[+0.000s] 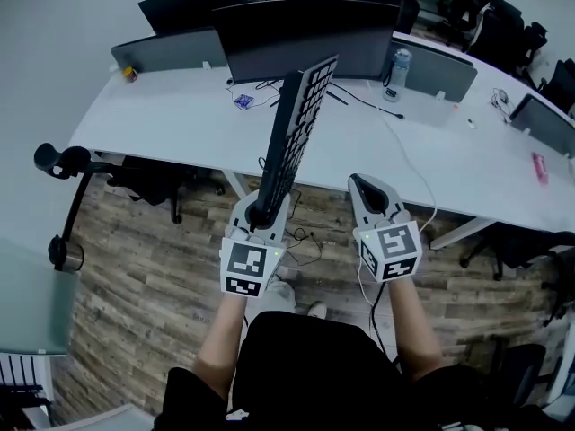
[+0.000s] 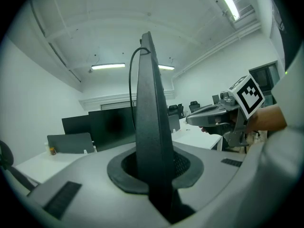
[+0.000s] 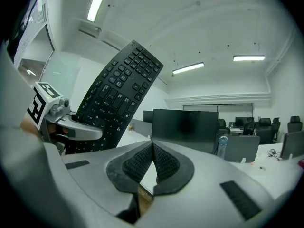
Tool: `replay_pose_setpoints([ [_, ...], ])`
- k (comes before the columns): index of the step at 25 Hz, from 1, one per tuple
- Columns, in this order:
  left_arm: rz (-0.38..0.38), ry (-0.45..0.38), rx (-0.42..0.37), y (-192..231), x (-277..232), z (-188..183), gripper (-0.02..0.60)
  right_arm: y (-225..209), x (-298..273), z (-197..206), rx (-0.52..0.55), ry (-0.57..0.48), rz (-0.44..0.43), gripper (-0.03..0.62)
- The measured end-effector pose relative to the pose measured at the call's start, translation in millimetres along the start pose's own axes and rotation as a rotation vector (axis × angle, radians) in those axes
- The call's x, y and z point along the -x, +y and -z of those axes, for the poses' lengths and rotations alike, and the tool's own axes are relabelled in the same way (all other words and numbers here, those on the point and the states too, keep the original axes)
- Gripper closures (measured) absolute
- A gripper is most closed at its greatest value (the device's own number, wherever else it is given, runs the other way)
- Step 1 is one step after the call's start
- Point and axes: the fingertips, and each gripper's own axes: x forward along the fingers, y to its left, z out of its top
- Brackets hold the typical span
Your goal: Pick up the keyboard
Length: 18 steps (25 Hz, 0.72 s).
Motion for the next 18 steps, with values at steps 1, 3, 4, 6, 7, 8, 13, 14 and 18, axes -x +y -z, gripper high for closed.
replay_pose_setpoints([
  [1, 0.002, -0.004, -0.004, 0, 0, -2, 0.503, 1, 0, -3, 0.001, -0.007, 0.002, 0.589],
  [3, 0.006, -0.010, -0.013, -1, 0, -6, 0.503, 0, 2, -8, -0.004, -0.019, 0.004, 0.589],
  [4, 0.007, -0.012, -0.017, -1, -1, -7, 0.503, -1, 4, -10, -0.009, -0.024, 0.006, 0.589],
  [6, 0.011, -0.015, -0.023, -3, -1, -9, 0.503, -2, 7, -12, -0.015, -0.031, 0.013, 0.589],
  [7, 0.015, -0.018, -0.022, -4, -1, -10, 0.503, -2, 9, -12, -0.015, -0.032, 0.017, 0.589],
  [8, 0.020, -0.024, -0.020, -5, 0, -11, 0.503, -2, 11, -12, -0.015, -0.033, 0.021, 0.589],
  [13, 0.043, -0.054, -0.010, -8, 4, -23, 0.503, 1, 19, -18, -0.014, -0.040, 0.036, 0.588],
  [14, 0.047, -0.054, -0.011, -8, 4, -23, 0.503, 1, 19, -19, -0.015, -0.041, 0.038, 0.589],
  [18, 0.060, -0.041, -0.010, -6, 6, -22, 0.503, 6, 19, -23, -0.026, -0.056, 0.027, 0.589],
])
